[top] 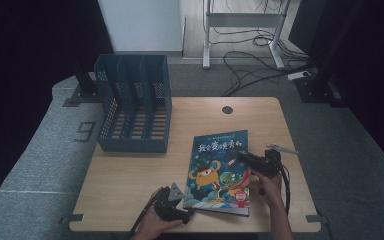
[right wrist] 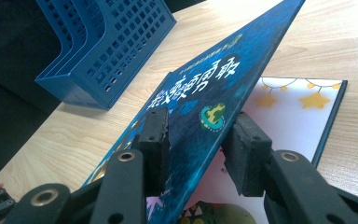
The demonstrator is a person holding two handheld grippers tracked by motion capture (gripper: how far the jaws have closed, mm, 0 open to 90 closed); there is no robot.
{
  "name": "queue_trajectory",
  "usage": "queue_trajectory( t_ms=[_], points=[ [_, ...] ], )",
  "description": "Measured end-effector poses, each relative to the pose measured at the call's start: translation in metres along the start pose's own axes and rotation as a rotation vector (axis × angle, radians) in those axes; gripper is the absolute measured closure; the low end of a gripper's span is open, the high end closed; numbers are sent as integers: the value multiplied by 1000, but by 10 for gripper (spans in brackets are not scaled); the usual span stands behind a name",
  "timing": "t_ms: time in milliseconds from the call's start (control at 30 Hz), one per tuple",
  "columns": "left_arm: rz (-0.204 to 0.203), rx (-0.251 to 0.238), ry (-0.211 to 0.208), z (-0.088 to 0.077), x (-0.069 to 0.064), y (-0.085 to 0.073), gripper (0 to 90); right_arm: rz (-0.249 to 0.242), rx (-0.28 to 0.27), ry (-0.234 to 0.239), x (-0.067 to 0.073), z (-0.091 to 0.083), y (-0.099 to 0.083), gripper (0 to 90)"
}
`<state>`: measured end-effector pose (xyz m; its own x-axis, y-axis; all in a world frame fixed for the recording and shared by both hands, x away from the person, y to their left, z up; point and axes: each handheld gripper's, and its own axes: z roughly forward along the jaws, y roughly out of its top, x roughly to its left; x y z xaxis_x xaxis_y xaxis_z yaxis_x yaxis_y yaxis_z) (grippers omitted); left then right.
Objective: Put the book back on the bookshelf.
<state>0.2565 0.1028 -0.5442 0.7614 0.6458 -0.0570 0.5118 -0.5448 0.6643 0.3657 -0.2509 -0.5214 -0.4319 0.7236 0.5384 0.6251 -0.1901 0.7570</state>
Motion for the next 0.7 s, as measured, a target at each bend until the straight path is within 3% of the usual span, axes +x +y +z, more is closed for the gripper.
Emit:
queue_trajectory(
  t_ms=[333,367,467,700],
  points=[
    [-5,0,-8,0,1,0,145,-8,25,1,-1,12,7,654],
    [-5,0,-10,0,1,0,144,10,5,45,-1,12,7,688],
    [-3,1,-7,0,1,0,142,-1,0,35,2,11,7,692],
    [-4,5,-19,0,2,1,135,-80,-38,11,20,3,12,698]
  ],
)
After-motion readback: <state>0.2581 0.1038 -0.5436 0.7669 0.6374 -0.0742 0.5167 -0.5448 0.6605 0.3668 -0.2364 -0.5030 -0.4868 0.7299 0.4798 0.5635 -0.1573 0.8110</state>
